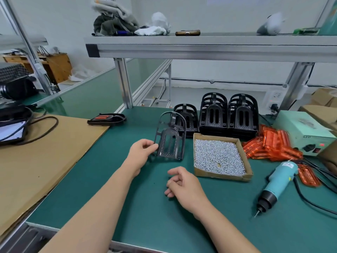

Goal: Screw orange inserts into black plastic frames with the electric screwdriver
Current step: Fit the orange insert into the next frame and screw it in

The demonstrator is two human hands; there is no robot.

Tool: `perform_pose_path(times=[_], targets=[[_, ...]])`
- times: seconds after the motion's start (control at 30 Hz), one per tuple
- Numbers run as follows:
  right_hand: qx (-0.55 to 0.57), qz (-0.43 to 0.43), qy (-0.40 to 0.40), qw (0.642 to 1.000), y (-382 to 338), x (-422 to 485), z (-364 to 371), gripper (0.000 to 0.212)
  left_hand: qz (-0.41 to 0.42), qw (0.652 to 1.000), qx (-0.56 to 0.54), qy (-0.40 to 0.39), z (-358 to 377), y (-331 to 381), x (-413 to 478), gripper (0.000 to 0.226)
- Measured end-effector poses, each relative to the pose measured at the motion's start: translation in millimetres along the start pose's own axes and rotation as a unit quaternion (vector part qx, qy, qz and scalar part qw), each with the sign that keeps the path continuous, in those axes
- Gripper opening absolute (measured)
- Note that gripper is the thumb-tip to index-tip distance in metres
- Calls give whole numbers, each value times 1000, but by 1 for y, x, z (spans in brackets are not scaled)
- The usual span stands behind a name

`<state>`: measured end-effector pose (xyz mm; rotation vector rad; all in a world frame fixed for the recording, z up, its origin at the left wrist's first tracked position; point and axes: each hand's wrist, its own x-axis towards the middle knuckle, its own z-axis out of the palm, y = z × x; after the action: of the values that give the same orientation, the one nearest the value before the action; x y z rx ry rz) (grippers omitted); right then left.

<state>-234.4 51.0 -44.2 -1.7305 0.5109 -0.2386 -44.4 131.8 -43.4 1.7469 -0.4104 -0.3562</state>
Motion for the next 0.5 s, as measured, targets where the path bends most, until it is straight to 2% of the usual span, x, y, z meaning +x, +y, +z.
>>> perform_pose_path(times=[0.33, 0.5], targets=[[40, -38, 104, 993, 2, -9, -23, 25, 66, 998, -23, -6, -16, 3, -59, 14], [113, -70, 159, 978, 3, -9, -31, 22, 112, 993, 45, -20, -12, 10, -85, 21]])
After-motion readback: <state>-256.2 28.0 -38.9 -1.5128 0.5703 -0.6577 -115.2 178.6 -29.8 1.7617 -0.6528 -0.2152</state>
